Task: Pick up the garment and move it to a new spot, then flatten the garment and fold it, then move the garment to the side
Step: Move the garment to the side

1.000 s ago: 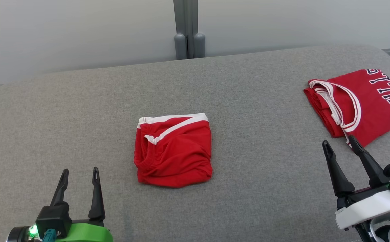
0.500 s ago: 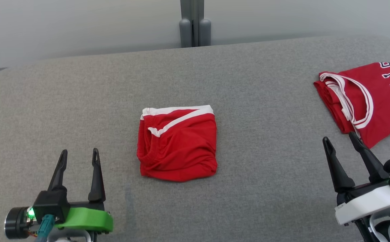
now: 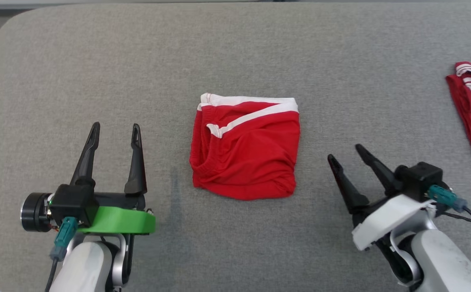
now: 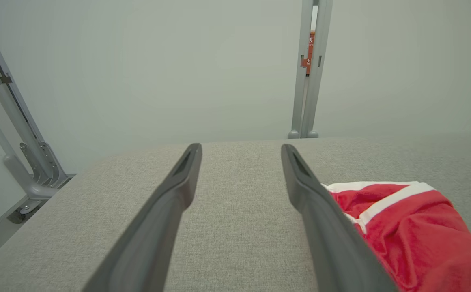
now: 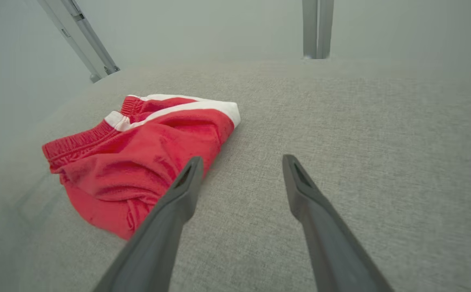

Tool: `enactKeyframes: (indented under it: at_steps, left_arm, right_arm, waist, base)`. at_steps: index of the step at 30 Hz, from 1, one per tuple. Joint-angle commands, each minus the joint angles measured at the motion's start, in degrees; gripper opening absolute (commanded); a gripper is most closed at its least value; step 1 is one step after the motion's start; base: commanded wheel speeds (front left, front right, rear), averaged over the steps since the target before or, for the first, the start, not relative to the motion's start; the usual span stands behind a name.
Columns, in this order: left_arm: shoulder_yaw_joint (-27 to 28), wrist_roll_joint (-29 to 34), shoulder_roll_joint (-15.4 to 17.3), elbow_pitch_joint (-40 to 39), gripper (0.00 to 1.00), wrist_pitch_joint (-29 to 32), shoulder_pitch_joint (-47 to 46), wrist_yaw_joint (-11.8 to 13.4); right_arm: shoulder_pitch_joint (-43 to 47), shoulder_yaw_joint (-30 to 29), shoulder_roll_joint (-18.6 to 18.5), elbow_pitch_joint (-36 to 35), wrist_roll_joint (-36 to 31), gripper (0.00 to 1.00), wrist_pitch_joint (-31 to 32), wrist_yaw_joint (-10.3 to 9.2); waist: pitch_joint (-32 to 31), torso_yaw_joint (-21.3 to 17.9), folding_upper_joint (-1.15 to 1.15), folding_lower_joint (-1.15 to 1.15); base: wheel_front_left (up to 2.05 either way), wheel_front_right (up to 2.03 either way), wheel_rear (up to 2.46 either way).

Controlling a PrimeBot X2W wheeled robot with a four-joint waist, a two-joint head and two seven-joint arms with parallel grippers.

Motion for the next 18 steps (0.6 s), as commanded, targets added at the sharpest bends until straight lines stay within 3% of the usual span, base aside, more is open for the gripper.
enactKeyframes:
  at_steps: [1, 10, 11, 12, 13, 18]
  left_arm:
    - [0.58, 0.7, -0.42, -0.05, 1.0, -0.24, -1.33, -0.45]
    - [2.51, 2.67, -3.13, 1.07, 1.0, -0.27, -1.68, -2.67]
    - [2.69, 2.94, -3.32, 1.14, 1.0, -0.27, -1.54, -2.87]
    - [2.93, 3.16, -3.57, 1.22, 1.0, -0.27, -1.27, -3.12]
    - [3.12, 3.37, -3.78, 1.26, 1.0, -0.27, -1.03, -3.2]
    - [4.33, 4.48, -4.22, 1.39, 1.0, -0.27, -0.02, -4.12]
  right_arm:
    - [-1.86, 1.23, 0.65, 1.87, 0.7, 1.0, -0.48, 0.02]
    - [-10.44, 10.29, 4.24, 16.97, 5.0, 1.0, -2.36, 0.02]
    - [-10.84, 10.78, 4.32, 18.12, 5.39, 0.6, -2.54, 0.02]
    - [-11.12, 11.45, 4.36, 19.47, 5.68, 0.36, -2.57, 0.02]
    - [-11.28, 11.91, 4.44, 20.22, 6.09, 0.0, -2.78, 0.02]
    - [-12.91, 14.18, 3.77, 21.76, 7.59, 0.0, -4.71, 0.02]
  waist:
    - [4.01, 4.09, 0.0, 0.0]
    - [4.46, 5.54, 0.0, 0.0]
    - [4.32, 5.54, 0.0, 0.0]
    - [4.12, 5.47, 0.0, 0.0]
    - [3.98, 5.37, 0.0, 0.0]
    - [3.36, 4.2, 0.0, 0.0]
  base:
    - [0.0, 0.0, 0.0]
    - [0.0, 0.0, 0.0]
    - [0.0, 0.0, 0.0]
    - [0.0, 0.0, 0.0]
    - [0.0, 0.0, 0.0]
    - [0.0, 0.0, 0.0]
